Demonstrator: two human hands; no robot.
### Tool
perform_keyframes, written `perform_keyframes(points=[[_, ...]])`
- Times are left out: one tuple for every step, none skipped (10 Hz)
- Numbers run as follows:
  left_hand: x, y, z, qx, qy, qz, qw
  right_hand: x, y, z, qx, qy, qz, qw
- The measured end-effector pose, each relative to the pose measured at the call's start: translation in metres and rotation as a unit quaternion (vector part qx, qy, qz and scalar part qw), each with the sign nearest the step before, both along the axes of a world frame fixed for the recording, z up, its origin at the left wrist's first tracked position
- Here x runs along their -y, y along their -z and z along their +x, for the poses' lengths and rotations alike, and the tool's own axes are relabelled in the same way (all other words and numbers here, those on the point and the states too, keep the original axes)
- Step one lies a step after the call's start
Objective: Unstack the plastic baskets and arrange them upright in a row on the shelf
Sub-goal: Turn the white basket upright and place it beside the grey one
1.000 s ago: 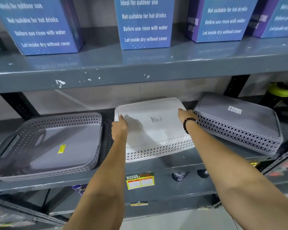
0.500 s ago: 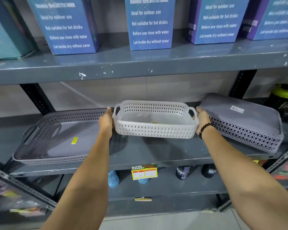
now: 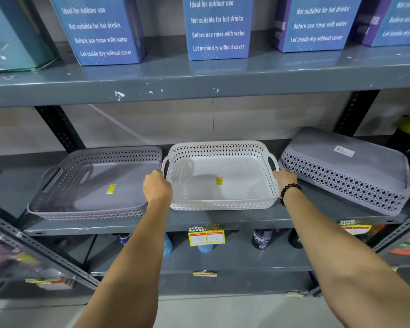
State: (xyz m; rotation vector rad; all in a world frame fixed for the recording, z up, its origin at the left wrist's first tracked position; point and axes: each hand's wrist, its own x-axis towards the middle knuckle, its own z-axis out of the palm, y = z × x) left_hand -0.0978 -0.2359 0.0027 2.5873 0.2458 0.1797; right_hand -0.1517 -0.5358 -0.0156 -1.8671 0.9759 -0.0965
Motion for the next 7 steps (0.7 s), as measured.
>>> perform_keyframes(points=[[-0.002,0.002,0.000,-0.011,0.002,0.001,1.000,-0.004,0.001,-0.002,0.004,0.000,0.000,1.000],[-0.007,0.001,0.000,-0.007,0.012,0.018,1.000,-0.006,0.002,-0.003,0.000,-0.010,-0.006,1.000],[-0.007,0.002,-0.002,-0.011,0.008,0.027,1.000,-0.007,0.001,-0.004,-0.004,-0.002,-0.008,1.000],[-0.008,0.003,-0.001,-0.005,0.007,0.034,0.999,-0.007,0.000,-0.004,-0.011,0.000,-0.009,1.000],[-0.006,0.002,0.000,0.010,0.022,0.018,1.000,-0.005,0.001,-0.005,0.023,0.046,0.013,0.999],[0.003,-0.002,0.005,0.030,0.046,-0.005,0.998,-0.005,-0.002,-0.008,0.062,0.094,0.032,0.993],[0.032,-0.006,0.011,0.052,0.102,-0.039,0.993,-0.003,-0.015,-0.019,0.108,0.128,0.023,0.986]])
